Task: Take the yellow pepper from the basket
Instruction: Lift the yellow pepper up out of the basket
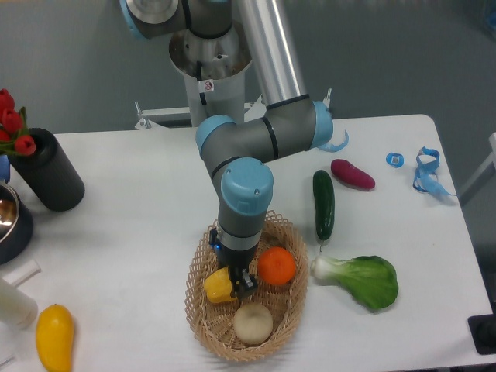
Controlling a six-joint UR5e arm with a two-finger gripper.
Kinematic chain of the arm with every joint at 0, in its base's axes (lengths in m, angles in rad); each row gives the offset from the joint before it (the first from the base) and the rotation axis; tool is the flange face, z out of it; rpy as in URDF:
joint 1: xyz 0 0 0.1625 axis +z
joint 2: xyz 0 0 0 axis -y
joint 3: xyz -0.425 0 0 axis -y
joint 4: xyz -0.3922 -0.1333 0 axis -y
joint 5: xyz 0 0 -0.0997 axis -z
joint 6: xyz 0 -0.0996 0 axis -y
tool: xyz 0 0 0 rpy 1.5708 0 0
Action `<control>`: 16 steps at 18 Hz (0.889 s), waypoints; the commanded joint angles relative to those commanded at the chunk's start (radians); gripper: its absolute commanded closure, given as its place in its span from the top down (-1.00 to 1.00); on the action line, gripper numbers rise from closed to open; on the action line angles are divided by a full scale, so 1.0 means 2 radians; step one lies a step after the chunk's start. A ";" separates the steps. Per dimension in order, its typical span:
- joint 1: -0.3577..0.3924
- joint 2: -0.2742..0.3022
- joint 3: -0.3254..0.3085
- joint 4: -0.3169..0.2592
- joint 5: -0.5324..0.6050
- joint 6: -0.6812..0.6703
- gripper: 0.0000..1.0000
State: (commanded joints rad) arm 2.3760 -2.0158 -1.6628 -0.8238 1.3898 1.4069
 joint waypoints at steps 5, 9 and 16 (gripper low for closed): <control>0.030 0.035 0.012 0.022 -0.003 -0.093 -0.20; 0.046 0.040 0.063 0.026 -0.005 -0.177 -0.20; 0.062 0.040 0.081 0.025 -0.013 -0.203 -0.20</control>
State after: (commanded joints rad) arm 2.5004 -1.9359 -1.5002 -0.7731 1.3637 1.0002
